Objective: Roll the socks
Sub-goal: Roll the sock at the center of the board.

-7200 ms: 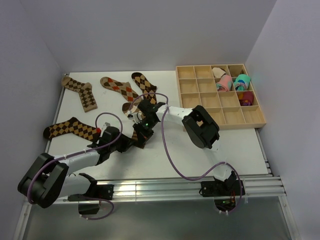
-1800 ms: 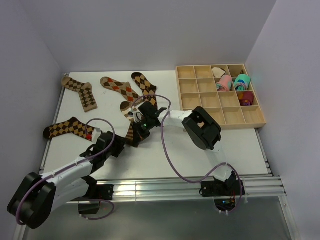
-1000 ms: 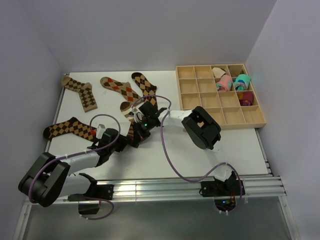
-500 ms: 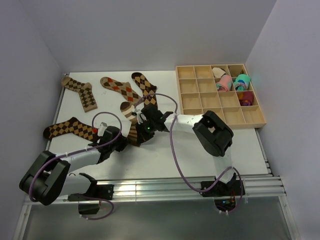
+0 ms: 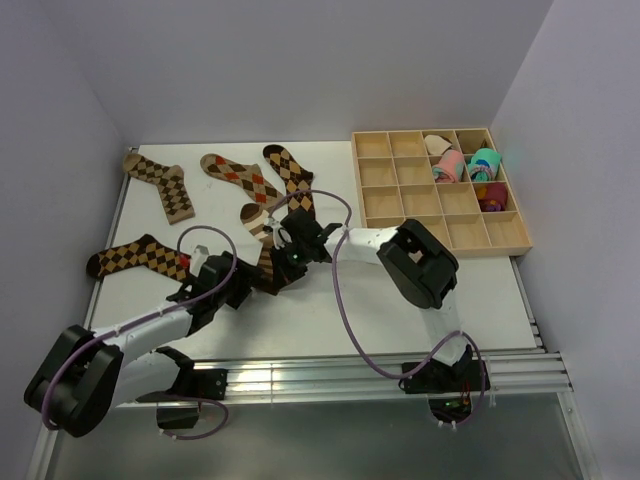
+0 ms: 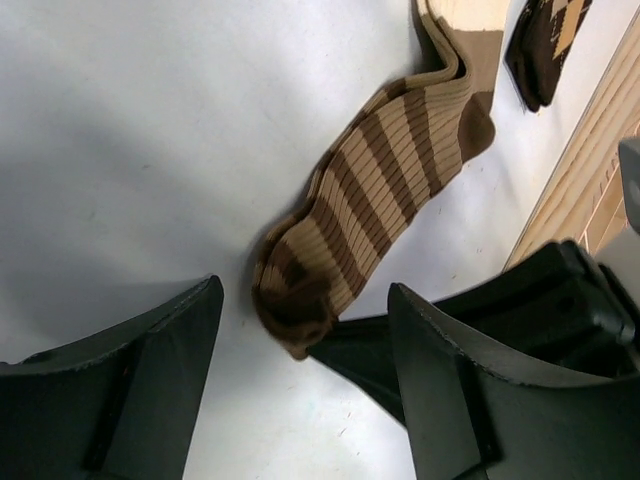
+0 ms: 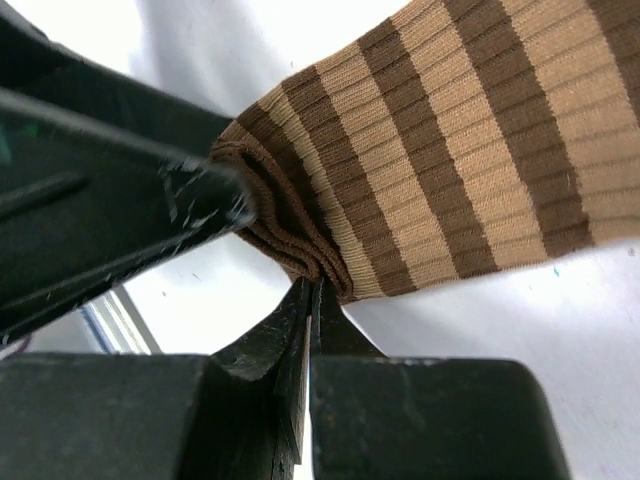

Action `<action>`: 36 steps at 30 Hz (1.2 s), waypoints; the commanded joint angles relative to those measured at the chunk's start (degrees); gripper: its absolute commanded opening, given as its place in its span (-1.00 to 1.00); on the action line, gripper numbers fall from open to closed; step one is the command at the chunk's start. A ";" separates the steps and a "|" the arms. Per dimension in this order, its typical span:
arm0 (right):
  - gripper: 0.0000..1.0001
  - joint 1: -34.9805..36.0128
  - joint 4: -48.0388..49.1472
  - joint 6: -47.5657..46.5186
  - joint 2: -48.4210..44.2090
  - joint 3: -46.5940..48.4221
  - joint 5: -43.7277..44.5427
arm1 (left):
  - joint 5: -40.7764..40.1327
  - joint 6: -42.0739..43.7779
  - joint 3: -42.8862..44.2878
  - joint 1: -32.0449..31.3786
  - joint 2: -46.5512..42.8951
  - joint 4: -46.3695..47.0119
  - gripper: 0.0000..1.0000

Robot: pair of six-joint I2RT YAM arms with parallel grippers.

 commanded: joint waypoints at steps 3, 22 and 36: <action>-1.00 -1.14 -1.06 2.22 3.68 2.20 -1.33 | -0.96 1.05 -4.79 0.27 -5.19 -3.94 0.44; -1.00 -4.22 -1.58 4.69 6.50 4.14 -7.49 | 0.09 2.63 -11.38 0.36 -15.56 0.27 -0.12; -1.00 -4.31 -1.76 4.60 6.85 4.66 -7.93 | 0.53 4.74 -13.76 0.36 -19.73 1.67 -0.15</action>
